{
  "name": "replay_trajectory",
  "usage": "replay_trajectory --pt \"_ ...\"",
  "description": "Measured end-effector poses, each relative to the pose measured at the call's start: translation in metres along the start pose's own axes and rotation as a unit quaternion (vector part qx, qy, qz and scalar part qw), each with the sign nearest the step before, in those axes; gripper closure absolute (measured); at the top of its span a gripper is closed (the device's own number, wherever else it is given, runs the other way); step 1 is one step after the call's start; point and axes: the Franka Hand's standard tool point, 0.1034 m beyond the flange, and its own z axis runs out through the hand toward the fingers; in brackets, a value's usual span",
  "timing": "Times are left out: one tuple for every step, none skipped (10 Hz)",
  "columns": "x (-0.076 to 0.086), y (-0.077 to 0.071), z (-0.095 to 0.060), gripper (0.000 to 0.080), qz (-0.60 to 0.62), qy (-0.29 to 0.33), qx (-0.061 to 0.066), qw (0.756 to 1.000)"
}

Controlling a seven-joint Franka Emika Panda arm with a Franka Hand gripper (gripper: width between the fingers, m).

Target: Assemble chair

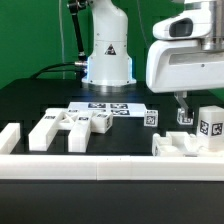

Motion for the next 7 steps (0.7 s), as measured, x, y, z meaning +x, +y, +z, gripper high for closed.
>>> replay_trajectory --pt "-0.0012 0.0000 0.0013 0.0150 -0.037 -0.001 -0.002 0.999" --pt "-0.0017 0.0004 0.0026 0.0150 -0.077 -0.002 -0.004 0.997" --pt "-0.0018 0.0005 0.0032 0.0150 -0.100 -0.002 -0.007 0.995" --pt "-0.0018 0.0008 0.0032 0.0159 -0.092 -0.002 -0.006 0.996" --pt "-0.0019 0.0009 0.0034 0.0159 -0.092 -0.002 -0.006 0.996" --pt "-0.0019 0.0009 0.0035 0.0325 -0.087 -0.002 -0.006 0.996" --pt "-0.0019 0.0009 0.0035 0.0508 -0.077 -0.002 -0.006 0.997"
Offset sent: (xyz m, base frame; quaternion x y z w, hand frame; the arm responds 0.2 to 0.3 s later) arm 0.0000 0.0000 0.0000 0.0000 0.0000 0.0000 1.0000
